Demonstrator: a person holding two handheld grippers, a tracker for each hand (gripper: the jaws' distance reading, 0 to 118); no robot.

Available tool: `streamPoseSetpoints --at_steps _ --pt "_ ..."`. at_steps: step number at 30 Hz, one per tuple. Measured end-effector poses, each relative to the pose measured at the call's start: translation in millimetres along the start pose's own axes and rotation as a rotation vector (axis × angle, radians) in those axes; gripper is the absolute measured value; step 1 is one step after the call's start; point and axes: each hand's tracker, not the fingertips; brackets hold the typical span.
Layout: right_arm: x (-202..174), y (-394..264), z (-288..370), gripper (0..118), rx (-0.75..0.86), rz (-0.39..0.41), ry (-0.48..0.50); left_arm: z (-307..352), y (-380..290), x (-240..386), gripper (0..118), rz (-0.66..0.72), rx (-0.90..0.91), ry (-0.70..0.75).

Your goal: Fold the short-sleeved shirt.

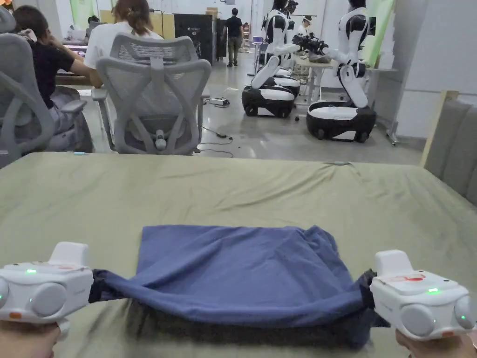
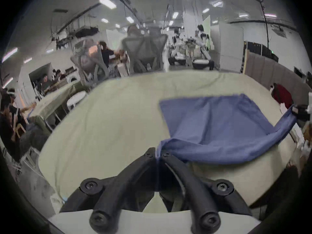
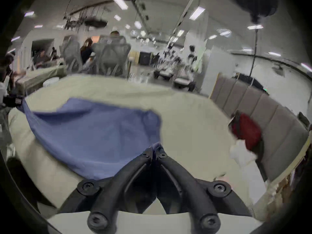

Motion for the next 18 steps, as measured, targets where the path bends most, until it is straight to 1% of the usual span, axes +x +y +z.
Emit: streamPoseSetpoints --at_steps 2,3,5,6,7,8,9,10,11,12,14,16,17,18 --pt "-8.3 -25.7 -4.4 2 -0.067 -0.026 0.022 -7.8 -30.4 -1.9 0 0.028 -0.066 -0.007" --pt "-10.0 -34.3 -5.5 2 -0.083 -0.049 0.030 -9.2 -41.8 -3.4 0 0.049 -0.079 -0.024" --pt "-6.8 -39.0 -4.9 4 -0.109 -0.070 0.041 -8.2 -52.1 -5.6 1 0.058 -0.076 -0.015" --pt "-0.9 -32.8 1.7 12 -0.070 -0.144 0.057 -4.7 -53.2 -6.0 5 0.072 -0.062 -0.021" --pt "0.8 -28.4 7.4 32 -0.045 -0.169 0.068 0.3 -52.6 -5.4 17 0.092 -0.039 -0.030" --pt "-0.6 -24.5 12.0 75 -0.048 -0.158 0.062 7.1 -51.5 -3.4 47 0.103 -0.023 -0.029" --pt "-0.9 -19.4 20.9 102 -0.055 -0.148 0.062 16.4 -48.3 0.8 70 0.114 0.005 -0.005" --pt "-7.1 -15.8 30.5 116 -0.059 -0.134 0.072 27.8 -45.3 7.3 86 0.104 0.042 0.020" --pt "-13.6 -14.0 41.3 117 -0.025 -0.123 0.099 39.0 -43.8 13.7 91 0.091 0.088 0.032" --pt "-21.9 -11.6 54.4 116 0.029 -0.124 0.131 52.5 -41.4 23.1 89 0.075 0.160 0.023" --pt "-39.1 -7.7 72.8 116 0.092 -0.152 0.164 74.2 -37.2 41.3 88 0.073 0.250 -0.007" --pt "-56.5 -7.8 83.5 116 0.150 -0.193 0.208 89.8 -37.3 59.7 88 0.073 0.318 -0.054" --pt "-63.6 -8.5 85.5 116 0.163 -0.201 0.219 94.3 -37.7 68.1 88 0.065 0.334 -0.059" --pt "-71.4 -10.9 88.5 116 0.166 -0.202 0.209 97.9 -39.3 76.3 86 0.051 0.347 -0.058"
